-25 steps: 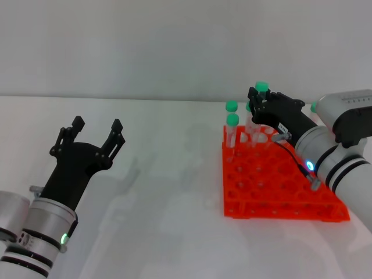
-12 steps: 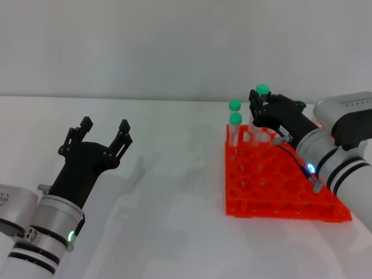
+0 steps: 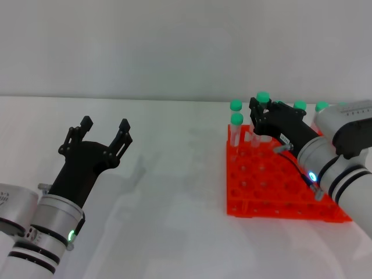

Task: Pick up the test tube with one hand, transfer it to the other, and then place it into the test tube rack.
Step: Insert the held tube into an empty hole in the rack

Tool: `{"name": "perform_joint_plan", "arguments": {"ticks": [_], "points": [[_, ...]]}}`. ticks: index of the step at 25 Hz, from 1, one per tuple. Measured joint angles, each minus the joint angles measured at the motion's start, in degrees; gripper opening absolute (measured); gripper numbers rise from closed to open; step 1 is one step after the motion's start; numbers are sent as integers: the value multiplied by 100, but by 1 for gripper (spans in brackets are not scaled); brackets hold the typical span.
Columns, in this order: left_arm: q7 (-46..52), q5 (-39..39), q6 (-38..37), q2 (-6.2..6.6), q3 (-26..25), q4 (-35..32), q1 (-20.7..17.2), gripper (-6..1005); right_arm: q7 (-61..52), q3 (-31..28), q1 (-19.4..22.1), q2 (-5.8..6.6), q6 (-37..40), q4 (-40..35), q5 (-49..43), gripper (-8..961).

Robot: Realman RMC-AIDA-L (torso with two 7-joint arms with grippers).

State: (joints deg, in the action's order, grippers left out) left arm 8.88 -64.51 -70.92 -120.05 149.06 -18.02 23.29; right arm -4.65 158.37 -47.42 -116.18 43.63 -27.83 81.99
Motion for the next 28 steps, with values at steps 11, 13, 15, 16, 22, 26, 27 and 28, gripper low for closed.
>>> {"name": "perform_joint_plan", "arguments": {"ticks": [11, 13, 15, 16, 22, 26, 27, 28], "points": [[0, 1, -4, 0, 0, -6, -3, 847, -51, 12, 258, 3, 186, -99, -906, 216], [0, 3, -23, 0, 0, -9, -21, 847, -62, 4, 305, 0, 233, -94, -1054, 216], [0, 3, -46, 0, 0, -9, -38, 847, -67, 5, 332, -3, 270, -90, -1067, 217], [0, 5, -51, 0, 0, -9, -39, 847, -70, 11, 361, -3, 301, -85, -1073, 217], [0, 9, -54, 0, 0, -17, -12, 847, -71, -7, 560, -3, 526, -105, -1079, 217], [0, 9, -54, 0, 0, -18, -14, 847, -72, 4, 708, -1, 738, -139, -1091, 301], [0, 9, -54, 0, 0, -18, -16, 847, -71, 4, 770, -1, 823, -154, -1149, 344], [0, 7, -54, 0, 0, -18, -18, 847, -72, 3, 825, -1, 890, -159, -1214, 386]]}}
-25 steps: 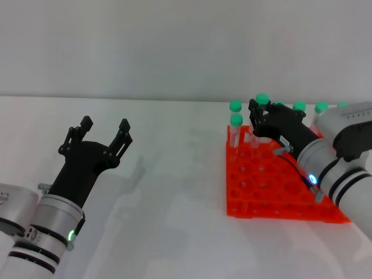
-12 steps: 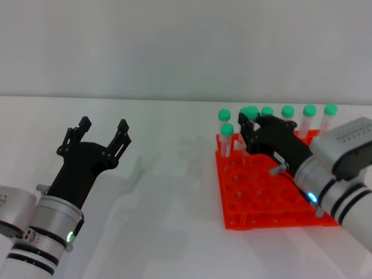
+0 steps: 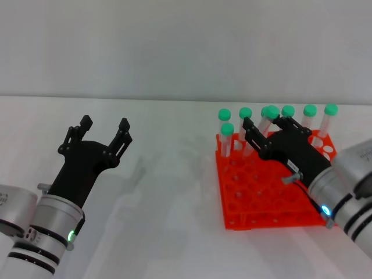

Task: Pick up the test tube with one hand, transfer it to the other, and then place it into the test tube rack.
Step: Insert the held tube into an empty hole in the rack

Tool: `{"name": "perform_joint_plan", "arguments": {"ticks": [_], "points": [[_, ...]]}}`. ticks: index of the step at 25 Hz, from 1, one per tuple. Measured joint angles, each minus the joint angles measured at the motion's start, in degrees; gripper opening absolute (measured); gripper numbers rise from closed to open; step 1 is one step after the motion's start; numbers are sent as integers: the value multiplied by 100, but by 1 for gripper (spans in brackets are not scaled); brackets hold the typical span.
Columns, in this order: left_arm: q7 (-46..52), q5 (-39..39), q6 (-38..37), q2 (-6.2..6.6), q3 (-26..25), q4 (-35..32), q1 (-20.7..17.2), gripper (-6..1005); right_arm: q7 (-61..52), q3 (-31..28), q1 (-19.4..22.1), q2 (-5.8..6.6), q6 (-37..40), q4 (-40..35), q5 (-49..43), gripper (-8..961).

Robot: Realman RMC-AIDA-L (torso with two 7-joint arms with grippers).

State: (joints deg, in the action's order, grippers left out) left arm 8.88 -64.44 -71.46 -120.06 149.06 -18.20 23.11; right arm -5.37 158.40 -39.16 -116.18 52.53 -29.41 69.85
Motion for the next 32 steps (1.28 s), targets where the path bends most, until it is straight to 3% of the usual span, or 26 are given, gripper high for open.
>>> {"name": "perform_joint_plan", "arguments": {"ticks": [7, 13, 18, 32], "points": [[0, -10, 0, 0, 0, 0, 6, 847, 20, -54, 132, 0, 98, -34, -533, 703], [0, -7, -1, -6, 0, -5, -33, 847, 48, -59, -159, 0, -511, 14, -670, 707], [0, -7, -7, -8, 0, -14, -66, 847, 140, -212, -241, 0, -571, 44, -679, 706], [0, -7, -18, -9, 0, -18, -82, 847, 212, -456, -49, -9, -529, 40, -668, 704]]}}
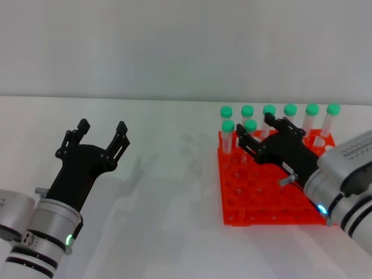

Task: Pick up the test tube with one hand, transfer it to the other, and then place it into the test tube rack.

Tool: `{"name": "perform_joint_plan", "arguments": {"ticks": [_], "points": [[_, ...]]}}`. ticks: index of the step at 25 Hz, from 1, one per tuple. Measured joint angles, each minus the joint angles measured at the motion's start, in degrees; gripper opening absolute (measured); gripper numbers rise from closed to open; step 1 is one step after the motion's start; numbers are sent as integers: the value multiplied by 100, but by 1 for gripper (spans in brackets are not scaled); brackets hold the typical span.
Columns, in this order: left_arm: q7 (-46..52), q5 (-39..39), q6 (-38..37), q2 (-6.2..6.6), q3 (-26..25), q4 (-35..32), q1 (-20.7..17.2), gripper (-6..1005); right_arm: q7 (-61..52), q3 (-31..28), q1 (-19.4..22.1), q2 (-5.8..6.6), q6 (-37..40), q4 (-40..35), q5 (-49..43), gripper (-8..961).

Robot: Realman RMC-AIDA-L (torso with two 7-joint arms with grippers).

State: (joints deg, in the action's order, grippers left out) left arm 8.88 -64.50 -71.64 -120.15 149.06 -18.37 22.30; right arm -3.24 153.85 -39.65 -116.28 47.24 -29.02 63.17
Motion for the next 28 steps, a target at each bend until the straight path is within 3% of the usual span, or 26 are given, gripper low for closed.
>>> {"name": "perform_joint_plan", "arguments": {"ticks": [10, 21, 28], "points": [[0, -2, 1, 8, -2, 4, -25, 847, -27, -145, 220, 0, 173, 2, -10, 703], [0, -31, 52, 28, -43, 77, 28, 847, -25, -240, 900, 13, 1447, 249, -2, 702], [0, -39, 102, 30, -44, 216, 139, 847, -9, -1150, 1276, 32, 1748, 1038, 6, 701]]}}
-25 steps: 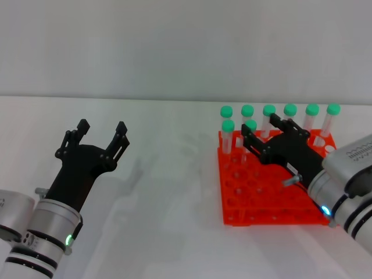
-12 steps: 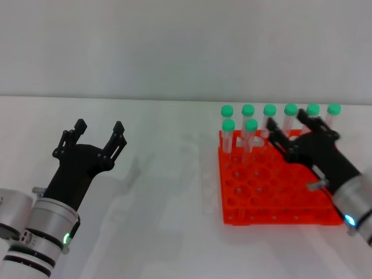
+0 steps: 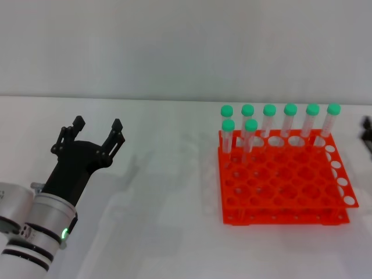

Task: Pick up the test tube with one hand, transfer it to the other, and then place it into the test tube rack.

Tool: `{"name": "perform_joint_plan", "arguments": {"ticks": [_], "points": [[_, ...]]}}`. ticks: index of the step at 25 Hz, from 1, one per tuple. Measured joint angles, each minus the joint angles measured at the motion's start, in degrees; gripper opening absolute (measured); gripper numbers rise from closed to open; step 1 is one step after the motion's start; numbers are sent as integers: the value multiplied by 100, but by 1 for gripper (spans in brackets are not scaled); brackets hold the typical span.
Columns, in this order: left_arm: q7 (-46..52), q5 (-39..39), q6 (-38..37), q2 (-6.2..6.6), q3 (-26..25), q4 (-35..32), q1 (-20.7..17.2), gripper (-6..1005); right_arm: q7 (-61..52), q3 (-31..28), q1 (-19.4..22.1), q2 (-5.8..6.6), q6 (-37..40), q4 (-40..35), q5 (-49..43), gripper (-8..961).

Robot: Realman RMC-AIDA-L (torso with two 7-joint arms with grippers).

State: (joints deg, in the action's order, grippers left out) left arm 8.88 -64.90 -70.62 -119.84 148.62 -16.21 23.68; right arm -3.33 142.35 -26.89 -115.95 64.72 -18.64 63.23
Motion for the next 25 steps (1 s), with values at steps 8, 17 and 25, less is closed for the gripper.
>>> {"name": "perform_joint_plan", "arguments": {"ticks": [8, 17, 25], "points": [[1, -707, 548, 0, -8, 22, 294, 847, -16, -451, 7, 22, -24, 732, 49, 699], [19, -911, 857, -1, -9, 92, 624, 847, -30, -596, -134, 56, -506, 939, 49, 697], [164, -912, 850, 0, -8, 92, 618, 847, -14, -804, -156, 51, -560, 965, 41, 700]]}}
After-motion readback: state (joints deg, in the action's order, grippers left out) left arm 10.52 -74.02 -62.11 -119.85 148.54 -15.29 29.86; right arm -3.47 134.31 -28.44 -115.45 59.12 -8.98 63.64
